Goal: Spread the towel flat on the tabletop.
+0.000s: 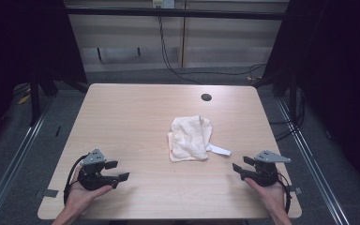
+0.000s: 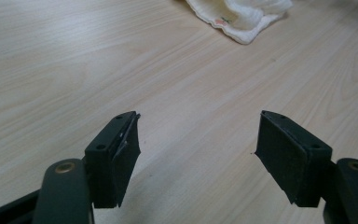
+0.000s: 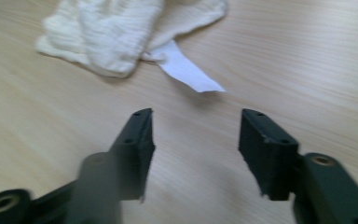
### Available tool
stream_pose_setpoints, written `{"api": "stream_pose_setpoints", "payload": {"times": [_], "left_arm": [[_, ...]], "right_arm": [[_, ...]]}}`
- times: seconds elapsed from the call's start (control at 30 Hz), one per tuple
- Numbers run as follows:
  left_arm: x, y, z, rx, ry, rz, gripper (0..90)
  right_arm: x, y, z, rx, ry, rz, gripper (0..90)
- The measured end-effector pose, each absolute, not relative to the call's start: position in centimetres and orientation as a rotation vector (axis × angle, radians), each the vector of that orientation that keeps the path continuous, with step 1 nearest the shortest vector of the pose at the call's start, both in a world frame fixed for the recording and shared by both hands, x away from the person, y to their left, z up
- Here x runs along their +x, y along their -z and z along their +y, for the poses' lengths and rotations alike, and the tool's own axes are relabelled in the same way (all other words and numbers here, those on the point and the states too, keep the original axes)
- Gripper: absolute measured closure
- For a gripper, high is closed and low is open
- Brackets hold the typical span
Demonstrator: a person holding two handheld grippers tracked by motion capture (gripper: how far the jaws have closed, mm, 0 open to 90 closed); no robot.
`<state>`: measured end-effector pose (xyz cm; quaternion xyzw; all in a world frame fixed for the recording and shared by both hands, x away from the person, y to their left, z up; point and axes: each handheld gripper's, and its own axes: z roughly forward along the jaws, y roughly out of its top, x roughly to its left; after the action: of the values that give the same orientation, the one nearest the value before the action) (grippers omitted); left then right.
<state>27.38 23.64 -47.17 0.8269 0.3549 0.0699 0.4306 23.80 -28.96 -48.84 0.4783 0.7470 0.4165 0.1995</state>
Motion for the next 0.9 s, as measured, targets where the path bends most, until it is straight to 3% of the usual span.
{"api": "stream_pose_setpoints", "payload": {"times": [0.37,0.53,0.9], "left_arm": [[27.7,47.4,23.3,2.068,-0.158,0.892,29.5],[27.1,47.1,23.3,2.059,-0.159,0.862,30.1],[27.7,47.2,23.5,2.056,-0.161,0.883,32.1]], "right_arm": [[23.3,47.9,-28.7,1.263,-1.342,2.063,55.2],[23.3,47.7,-26.8,1.284,-1.335,2.175,47.7],[26.0,45.4,-24.9,1.183,-1.361,2.276,49.5]]}}
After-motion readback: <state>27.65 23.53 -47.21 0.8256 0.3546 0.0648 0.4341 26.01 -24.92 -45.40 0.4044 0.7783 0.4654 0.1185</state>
